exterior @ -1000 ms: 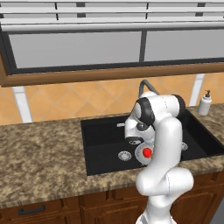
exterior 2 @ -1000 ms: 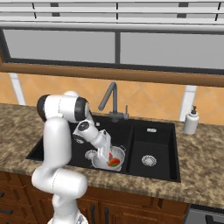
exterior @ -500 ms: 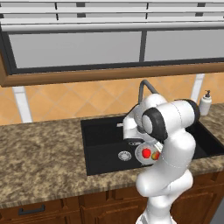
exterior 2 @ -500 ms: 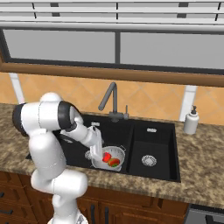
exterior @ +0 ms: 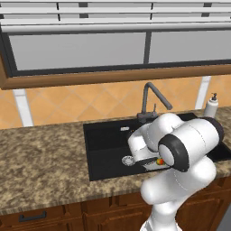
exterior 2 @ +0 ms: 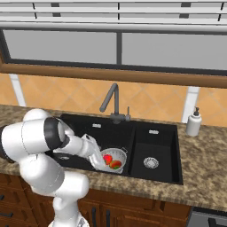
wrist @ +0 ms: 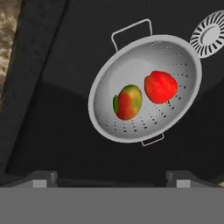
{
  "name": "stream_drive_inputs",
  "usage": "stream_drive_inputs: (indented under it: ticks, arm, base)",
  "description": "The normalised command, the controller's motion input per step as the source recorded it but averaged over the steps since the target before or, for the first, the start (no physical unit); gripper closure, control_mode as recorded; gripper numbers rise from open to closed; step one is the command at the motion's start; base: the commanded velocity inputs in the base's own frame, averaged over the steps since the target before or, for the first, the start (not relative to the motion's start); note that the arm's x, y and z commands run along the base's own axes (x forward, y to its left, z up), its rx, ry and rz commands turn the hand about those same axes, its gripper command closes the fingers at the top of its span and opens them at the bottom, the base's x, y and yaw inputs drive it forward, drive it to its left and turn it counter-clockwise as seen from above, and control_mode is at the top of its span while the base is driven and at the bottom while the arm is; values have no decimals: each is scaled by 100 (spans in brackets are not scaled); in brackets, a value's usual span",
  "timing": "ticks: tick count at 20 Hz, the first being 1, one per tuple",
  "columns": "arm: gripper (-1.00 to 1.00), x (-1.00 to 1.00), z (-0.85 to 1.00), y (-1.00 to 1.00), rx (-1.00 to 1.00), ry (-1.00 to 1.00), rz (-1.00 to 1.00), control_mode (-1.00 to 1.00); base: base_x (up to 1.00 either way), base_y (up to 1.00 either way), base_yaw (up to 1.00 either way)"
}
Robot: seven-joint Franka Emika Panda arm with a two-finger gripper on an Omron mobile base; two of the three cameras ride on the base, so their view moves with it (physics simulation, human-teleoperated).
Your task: Put the colander in the sink, put the mango, apple in the colander, and turn on the sink faucet and pour water over the colander.
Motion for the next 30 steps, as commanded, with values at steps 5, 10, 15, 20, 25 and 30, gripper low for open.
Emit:
stream_drive_inputs:
  ticks: [5, 10, 15, 20, 25, 30]
  arm:
    - [-100, 31, 100, -33, 0, 25, 25, -100]
    - [-100, 11, 100, -31, 0, 22, 18, -100]
    - [-100, 28, 100, -34, 2, 29, 13, -100]
    - [-100, 21, 100, -30, 1, 30, 2, -100]
    - [-100, 3, 100, -57, 2, 20, 0, -100]
    - [-100, 16, 100, -75, 9, 7, 0, -100]
  base:
    - [0, 0, 0]
    - [0, 0, 0]
    - [0, 0, 0]
    - [0, 0, 0]
    - [0, 0, 0]
    - [0, 0, 0]
